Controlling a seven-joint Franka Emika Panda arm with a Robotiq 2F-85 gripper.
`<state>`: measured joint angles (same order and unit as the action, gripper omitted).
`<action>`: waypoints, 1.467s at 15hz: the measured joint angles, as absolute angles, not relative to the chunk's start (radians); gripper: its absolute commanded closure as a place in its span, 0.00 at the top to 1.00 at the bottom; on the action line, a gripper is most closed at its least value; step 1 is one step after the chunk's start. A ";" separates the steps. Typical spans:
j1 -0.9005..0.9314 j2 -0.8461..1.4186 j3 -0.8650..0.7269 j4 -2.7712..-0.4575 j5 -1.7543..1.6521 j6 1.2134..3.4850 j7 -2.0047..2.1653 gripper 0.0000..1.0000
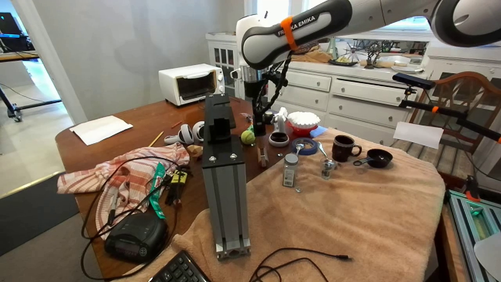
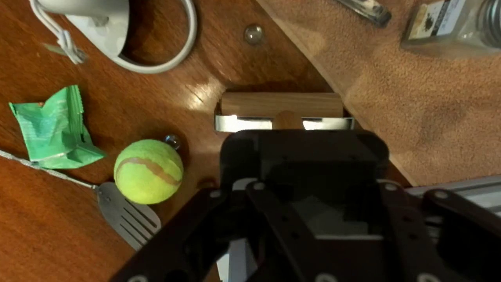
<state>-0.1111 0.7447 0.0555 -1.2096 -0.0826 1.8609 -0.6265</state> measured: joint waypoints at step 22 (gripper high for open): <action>-0.075 0.763 -0.009 -1.189 -0.221 1.724 -0.507 0.22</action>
